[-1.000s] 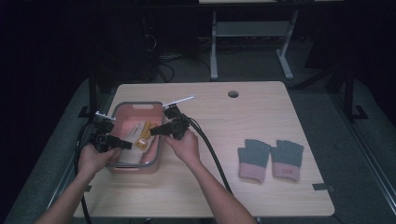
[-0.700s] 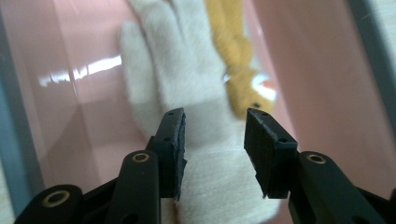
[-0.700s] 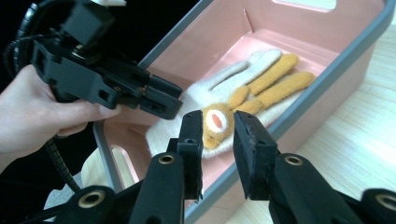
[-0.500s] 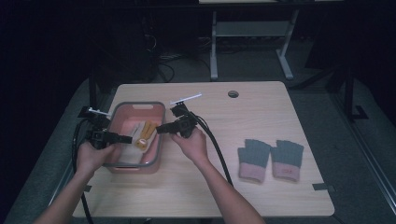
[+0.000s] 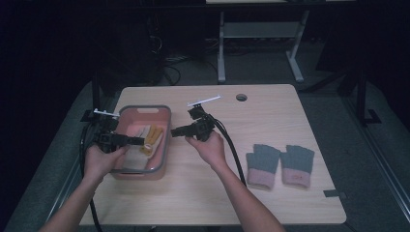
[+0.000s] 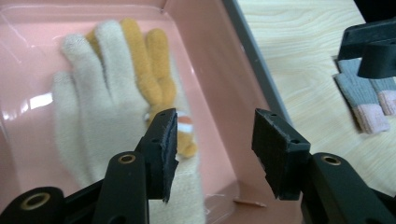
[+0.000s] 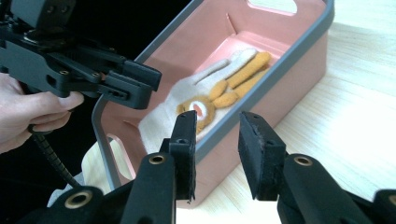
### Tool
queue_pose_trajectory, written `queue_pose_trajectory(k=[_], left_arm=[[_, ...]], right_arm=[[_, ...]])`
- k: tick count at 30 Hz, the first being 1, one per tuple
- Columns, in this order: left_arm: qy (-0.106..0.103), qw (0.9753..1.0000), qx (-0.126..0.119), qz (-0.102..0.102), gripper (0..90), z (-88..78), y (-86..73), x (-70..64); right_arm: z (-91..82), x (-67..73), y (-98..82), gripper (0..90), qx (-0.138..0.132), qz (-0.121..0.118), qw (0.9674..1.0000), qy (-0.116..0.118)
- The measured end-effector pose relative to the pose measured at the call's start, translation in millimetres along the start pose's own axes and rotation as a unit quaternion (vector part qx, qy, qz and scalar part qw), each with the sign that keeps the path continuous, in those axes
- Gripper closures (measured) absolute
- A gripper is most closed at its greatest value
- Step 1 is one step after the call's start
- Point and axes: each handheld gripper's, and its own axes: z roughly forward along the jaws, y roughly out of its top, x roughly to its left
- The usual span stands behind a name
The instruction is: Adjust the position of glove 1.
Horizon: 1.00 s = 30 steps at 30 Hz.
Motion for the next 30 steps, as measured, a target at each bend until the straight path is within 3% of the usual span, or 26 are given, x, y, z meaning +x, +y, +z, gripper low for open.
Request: queue_pose_trajectory(k=[30], left_arm=[[-0.05,0.9976,-0.018,0.045,44.6,15.9,9.2,-50.7]], right_arm=[[-44.5,-22.9,-26.3,61.0,-0.001,0.007,0.9995,-0.031]])
